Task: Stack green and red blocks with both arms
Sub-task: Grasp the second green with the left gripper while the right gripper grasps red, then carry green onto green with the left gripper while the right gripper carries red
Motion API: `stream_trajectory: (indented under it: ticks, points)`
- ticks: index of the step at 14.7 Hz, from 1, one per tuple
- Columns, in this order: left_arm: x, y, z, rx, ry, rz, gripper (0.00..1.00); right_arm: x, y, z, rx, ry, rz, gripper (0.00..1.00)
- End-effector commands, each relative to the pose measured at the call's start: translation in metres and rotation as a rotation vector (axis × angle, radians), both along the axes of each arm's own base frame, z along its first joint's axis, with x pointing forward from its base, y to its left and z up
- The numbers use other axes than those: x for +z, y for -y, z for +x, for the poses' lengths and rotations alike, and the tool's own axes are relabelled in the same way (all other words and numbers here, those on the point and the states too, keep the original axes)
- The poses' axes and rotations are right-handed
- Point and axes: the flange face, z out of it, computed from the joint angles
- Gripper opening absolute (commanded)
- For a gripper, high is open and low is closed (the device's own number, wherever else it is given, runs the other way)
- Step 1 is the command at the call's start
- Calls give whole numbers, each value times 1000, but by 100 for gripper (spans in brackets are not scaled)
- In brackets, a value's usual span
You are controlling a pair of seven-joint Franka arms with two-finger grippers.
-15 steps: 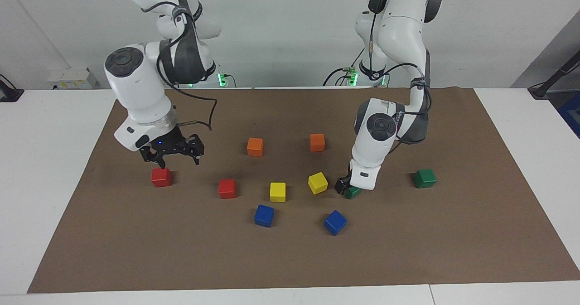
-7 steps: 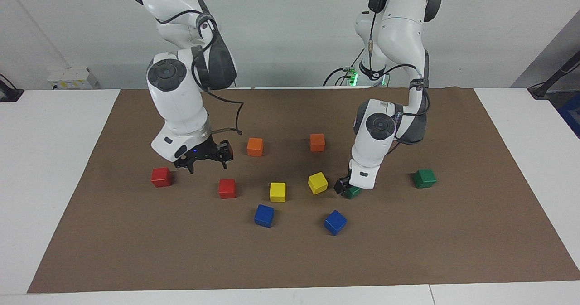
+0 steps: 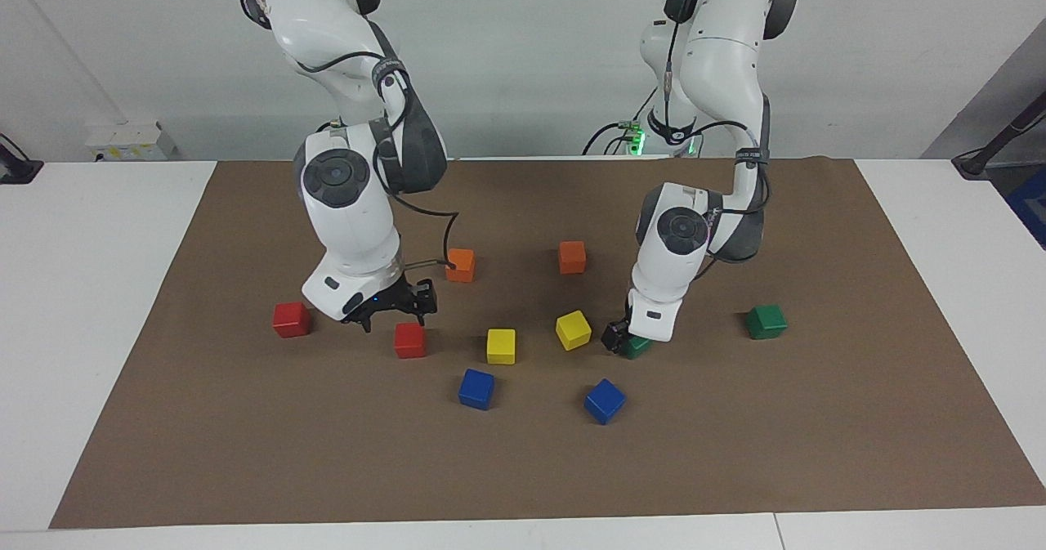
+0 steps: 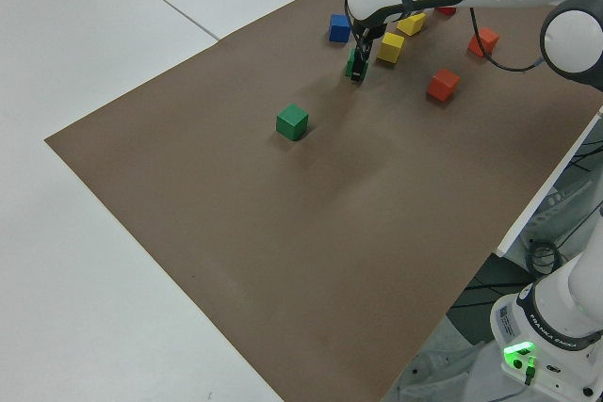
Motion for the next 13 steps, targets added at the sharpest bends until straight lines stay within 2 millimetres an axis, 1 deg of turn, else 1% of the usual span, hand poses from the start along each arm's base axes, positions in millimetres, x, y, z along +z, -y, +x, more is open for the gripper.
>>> stream_trajectory:
  ticks: [1, 2, 3, 4, 5, 6, 7, 8, 10, 11, 13]
  points:
    - [7, -4, -11, 11, 8, 13, 51, -23, -4, 1, -26, 15, 5, 95]
    - [8, -3, -12, 14, 1, 16, 8, -33, 0, 0, -29, 13, 5, 95]
    - [11, -5, -13, 24, -22, 28, 0, -40, 0, -1, -29, 12, 5, 96]
    - [16, -6, -12, 26, -47, 41, 0, -45, -2, -3, -33, 7, 4, 96]
    - [25, -7, -8, 25, -50, 45, 0, -50, -6, -6, -50, 6, 4, 96]
    - [30, -11, -5, 27, -52, 46, 0, -54, -7, -7, -58, 4, 4, 97]
    - [44, -17, -5, 28, -47, 46, 0, -58, -6, -8, -59, 6, 5, 97]
    - [58, -29, -5, 22, -52, 50, 0, -65, -4, -9, -63, 6, 5, 98]
    - [88, -66, -7, -78, -78, 58, 0, -76, 1, -11, -68, 8, 7, 98]
    - [101, -92, -6, -139, -95, 59, 0, -81, 2, -12, -67, 11, 8, 99]
    - [113, -144, -4, -239, -106, 51, 0, -89, 6, -14, -71, 10, 8, 99]
